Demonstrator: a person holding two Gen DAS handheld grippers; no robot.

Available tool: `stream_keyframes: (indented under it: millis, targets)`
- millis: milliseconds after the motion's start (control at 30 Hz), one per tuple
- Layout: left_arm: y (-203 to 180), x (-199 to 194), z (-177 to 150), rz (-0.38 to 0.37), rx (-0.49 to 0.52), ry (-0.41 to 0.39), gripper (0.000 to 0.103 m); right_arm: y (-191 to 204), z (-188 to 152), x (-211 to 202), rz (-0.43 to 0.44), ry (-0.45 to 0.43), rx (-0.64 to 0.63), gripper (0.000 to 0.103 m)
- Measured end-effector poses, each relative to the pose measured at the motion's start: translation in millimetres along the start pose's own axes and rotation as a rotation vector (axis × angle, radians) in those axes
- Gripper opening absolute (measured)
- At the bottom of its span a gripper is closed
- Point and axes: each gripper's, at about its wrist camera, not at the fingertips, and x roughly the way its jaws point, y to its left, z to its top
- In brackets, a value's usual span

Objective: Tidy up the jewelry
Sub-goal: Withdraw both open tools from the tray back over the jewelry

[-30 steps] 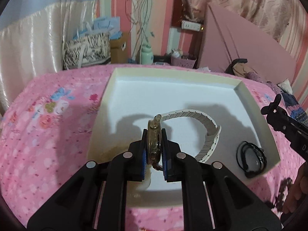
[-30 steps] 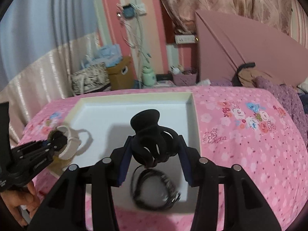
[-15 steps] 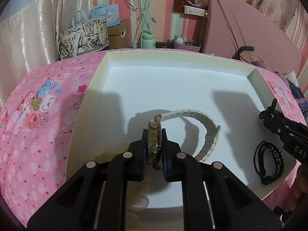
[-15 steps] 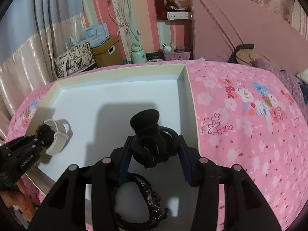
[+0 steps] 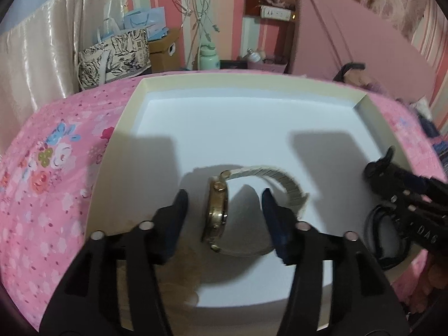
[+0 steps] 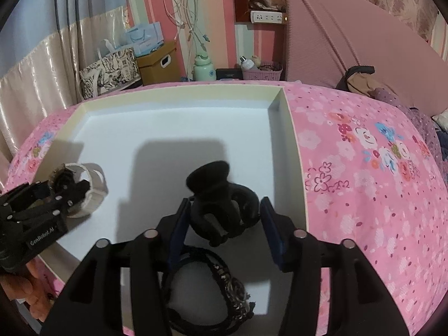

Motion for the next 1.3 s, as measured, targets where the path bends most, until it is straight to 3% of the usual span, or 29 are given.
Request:
stream_keyframes:
  millis: [133, 367, 467, 500, 667, 733, 767, 933, 1233, 1300]
  targets:
    - [-0.6, -26.2, 9.3, -0.035, -0.011, -0.052, 0.065, -2.4, 4.1, -19.7, 0.006, -0.034, 0.001, 0.061]
    - [24.3, -99.2, 3.5, 0.003, 0.021, -0.183, 0.072, -21.9, -4.8, -106.3, 0.001, -0.175, -0.031, 0.068]
    - [50.6, -134.0, -24.0, 0.047, -0.011, -0.243, 0.078, -29.7, -46.6, -154.8, -0.022, -0.239, -0.048, 0.069]
    - [60.0, -147.0, -40.1, 0.062, -0.02, -0.263, 0.079, -29.7, -46.6, -154.8, -0.022, -0.239, -0.048, 0.069]
    - [79.7, -190.2, -123.7, 0.102, 0.0, -0.336, 0.084, -28.1, -139.8, -204.4, -0.002, -0.317, -0.048, 0.072]
    - [81.1, -202.9, -161.7, 0.117, 0.011, -0.356, 0.085, -27.5, -148.1, -206.4, -0.008, -0.322, -0.042, 0.077]
    - [80.1, -207.6, -175.8, 0.113, 0.003, -0.365, 0.086, -26.3, -168.6, -208.1, -0.007, -0.334, -0.011, 0.078]
    - [69.1, -226.9, -222.5, 0.103, -0.009, -0.437, 0.094, -11.7, -199.1, -199.1, -0.006, -0.314, -0.05, 0.079]
    - [63.1, -224.2, -231.0, 0.127, 0.014, -0.424, 0.095, -10.3, -216.9, -200.3, -0.016, -0.348, -0.053, 0.079]
    - [62.7, -225.6, -232.1, 0.13, 0.02, -0.431, 0.098, -9.3, -216.6, -198.5, -0.003, -0.339, -0.057, 0.084]
